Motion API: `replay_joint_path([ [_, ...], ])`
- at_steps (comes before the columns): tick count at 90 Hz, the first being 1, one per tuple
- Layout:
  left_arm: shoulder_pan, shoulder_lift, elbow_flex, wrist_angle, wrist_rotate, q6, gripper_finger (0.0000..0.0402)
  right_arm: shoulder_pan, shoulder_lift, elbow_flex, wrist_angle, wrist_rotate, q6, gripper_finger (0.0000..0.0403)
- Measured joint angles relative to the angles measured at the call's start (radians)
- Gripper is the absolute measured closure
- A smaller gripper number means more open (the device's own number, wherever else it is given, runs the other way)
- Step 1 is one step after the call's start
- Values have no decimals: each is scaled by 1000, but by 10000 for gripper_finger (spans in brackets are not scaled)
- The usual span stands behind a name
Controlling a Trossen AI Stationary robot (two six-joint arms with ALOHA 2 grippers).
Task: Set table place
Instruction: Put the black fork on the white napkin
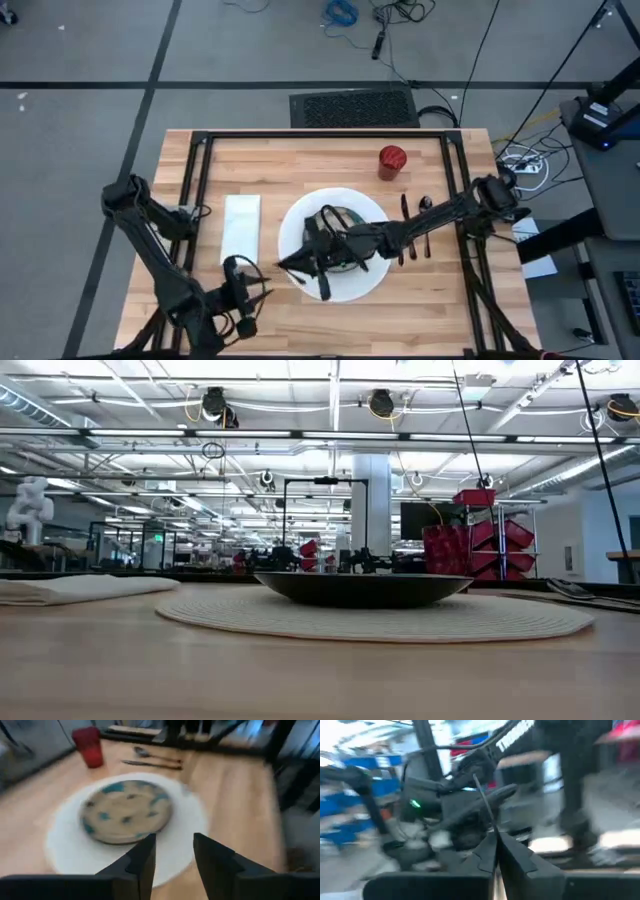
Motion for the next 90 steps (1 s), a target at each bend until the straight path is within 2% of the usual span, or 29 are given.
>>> replay_joint_path([
  [10,-15,-44,0,41,-26,4,248,45,7,0,113,33,-101,403],
  [15,-18,-74,0,81,-52,58,238,66,12,0,179,64,-135,403],
  [22,-22,-118,0,193,-105,230,226,87,16,0,271,77,-189,403],
  [31,-22,-139,0,385,-126,531,219,99,18,0,373,71,-240,403],
  [40,-1,-138,0,579,-63,743,218,109,18,0,391,70,-286,403],
  [53,77,-123,0,638,78,810,218,114,19,0,390,69,-291,403],
  [63,125,-96,0,663,109,848,218,121,19,0,381,70,-294,403],
  [81,139,-67,0,867,182,1051,218,135,20,0,338,76,-314,403],
  [90,139,-67,0,959,184,1124,218,133,20,0,339,78,-319,403],
])
